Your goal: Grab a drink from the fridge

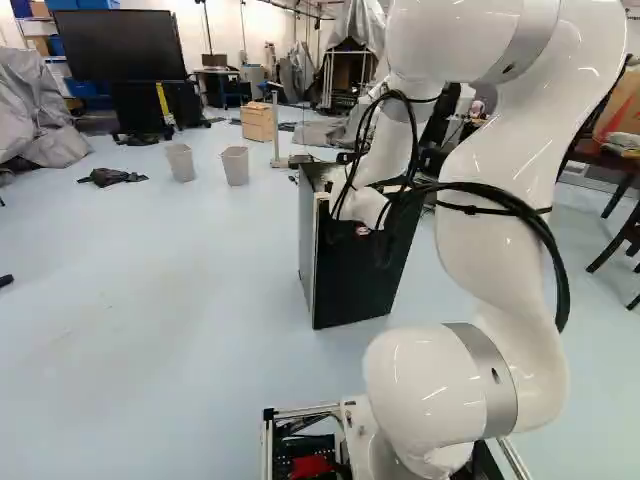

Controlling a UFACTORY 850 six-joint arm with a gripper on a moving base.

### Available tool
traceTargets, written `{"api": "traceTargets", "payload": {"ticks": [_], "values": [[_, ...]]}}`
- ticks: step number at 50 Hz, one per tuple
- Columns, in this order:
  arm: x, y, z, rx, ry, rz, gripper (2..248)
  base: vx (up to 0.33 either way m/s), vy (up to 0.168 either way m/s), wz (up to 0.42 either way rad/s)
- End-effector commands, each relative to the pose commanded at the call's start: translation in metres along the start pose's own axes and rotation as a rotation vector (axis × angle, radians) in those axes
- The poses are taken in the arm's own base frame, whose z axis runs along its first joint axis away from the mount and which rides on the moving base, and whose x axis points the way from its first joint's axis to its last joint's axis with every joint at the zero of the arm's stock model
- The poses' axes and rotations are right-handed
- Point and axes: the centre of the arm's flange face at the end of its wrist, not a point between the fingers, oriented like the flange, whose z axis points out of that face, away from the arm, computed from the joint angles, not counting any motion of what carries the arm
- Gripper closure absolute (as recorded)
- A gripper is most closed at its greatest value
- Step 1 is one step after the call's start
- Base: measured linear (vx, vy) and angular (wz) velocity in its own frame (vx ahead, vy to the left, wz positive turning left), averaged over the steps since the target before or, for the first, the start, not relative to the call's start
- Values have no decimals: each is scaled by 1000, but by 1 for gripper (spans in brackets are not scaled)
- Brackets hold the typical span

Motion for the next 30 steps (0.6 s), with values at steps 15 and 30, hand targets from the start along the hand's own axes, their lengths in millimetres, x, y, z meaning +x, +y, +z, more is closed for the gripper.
{"api": "traceTargets", "payload": {"ticks": [15, 30], "values": [[2, 4, 13, -9, 7, 2, 3, 0, 0, 0], [3, 9, 25, -18, 15, 5, 3, 0, 0, 0]]}}
